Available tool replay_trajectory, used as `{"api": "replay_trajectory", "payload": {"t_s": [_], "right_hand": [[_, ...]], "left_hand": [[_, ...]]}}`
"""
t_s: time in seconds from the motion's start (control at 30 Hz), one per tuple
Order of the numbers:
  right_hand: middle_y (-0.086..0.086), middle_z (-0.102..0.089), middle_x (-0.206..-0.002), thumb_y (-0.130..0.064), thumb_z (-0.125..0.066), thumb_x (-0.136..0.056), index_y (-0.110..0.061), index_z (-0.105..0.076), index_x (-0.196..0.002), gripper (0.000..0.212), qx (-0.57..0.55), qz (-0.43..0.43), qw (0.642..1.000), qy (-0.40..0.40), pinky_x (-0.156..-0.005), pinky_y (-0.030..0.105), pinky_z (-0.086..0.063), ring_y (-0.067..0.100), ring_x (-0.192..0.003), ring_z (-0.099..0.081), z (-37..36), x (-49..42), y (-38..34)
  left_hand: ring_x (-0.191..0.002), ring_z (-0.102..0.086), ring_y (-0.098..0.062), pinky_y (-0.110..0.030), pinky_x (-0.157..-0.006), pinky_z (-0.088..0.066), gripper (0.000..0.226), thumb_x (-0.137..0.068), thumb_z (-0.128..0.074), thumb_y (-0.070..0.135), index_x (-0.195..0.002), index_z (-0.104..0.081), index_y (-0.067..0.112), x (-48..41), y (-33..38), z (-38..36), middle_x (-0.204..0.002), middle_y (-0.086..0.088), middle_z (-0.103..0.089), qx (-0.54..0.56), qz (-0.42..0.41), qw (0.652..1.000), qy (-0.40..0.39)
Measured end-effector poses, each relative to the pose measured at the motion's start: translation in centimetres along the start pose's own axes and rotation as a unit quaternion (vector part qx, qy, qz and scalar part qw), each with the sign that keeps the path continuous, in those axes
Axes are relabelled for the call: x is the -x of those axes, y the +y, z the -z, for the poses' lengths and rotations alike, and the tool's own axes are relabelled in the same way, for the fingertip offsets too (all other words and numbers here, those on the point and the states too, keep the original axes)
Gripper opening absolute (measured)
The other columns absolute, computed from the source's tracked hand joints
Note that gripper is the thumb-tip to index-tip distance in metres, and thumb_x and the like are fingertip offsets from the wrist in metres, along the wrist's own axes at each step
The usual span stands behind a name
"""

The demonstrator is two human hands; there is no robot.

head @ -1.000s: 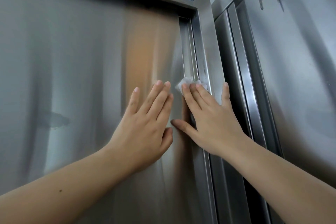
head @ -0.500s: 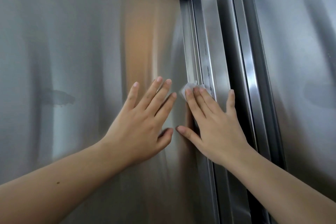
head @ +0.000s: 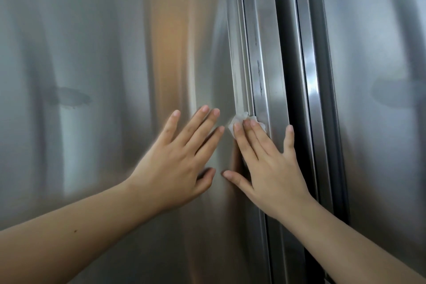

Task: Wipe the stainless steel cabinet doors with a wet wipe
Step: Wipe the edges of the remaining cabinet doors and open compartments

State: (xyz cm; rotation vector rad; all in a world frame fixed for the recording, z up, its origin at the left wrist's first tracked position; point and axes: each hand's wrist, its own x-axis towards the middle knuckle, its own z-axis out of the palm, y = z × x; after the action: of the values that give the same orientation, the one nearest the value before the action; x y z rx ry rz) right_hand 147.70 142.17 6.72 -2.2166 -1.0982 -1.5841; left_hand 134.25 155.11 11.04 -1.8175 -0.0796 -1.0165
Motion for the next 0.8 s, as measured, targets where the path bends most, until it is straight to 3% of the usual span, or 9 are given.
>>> {"api": "replay_trajectory", "payload": {"t_s": [0.53, 0.8], "right_hand": [[0.015, -0.03, -0.149, -0.06, -0.019, -0.09, -0.01, -0.017, -0.145, 0.074, -0.022, 0.012, 1.0, -0.008, -0.106, 0.06, -0.001, 0.027, -0.138, -0.027, -0.6, 1.7, -0.6], [0.013, -0.031, -0.149, -0.06, -0.02, -0.09, -0.009, -0.022, -0.145, 0.076, -0.024, 0.001, 1.0, -0.006, -0.105, 0.061, -0.003, 0.027, -0.138, -0.028, -0.7, 2.0, -1.0]], "left_hand": [[-0.14, -0.021, -0.032, -0.051, -0.111, -0.014, 0.066, -0.088, -0.031, 0.042, -0.141, -0.038, 0.004, 0.6, 0.2, -0.3, -0.15, -0.019, -0.025, 0.0, -0.01, 1.0, 0.006], [-0.14, -0.02, -0.032, -0.051, -0.111, -0.013, 0.065, -0.089, -0.03, 0.043, -0.141, -0.038, 0.005, 0.6, 0.3, -0.3, -0.15, -0.019, -0.024, -0.001, -0.01, 1.0, 0.01]]}}
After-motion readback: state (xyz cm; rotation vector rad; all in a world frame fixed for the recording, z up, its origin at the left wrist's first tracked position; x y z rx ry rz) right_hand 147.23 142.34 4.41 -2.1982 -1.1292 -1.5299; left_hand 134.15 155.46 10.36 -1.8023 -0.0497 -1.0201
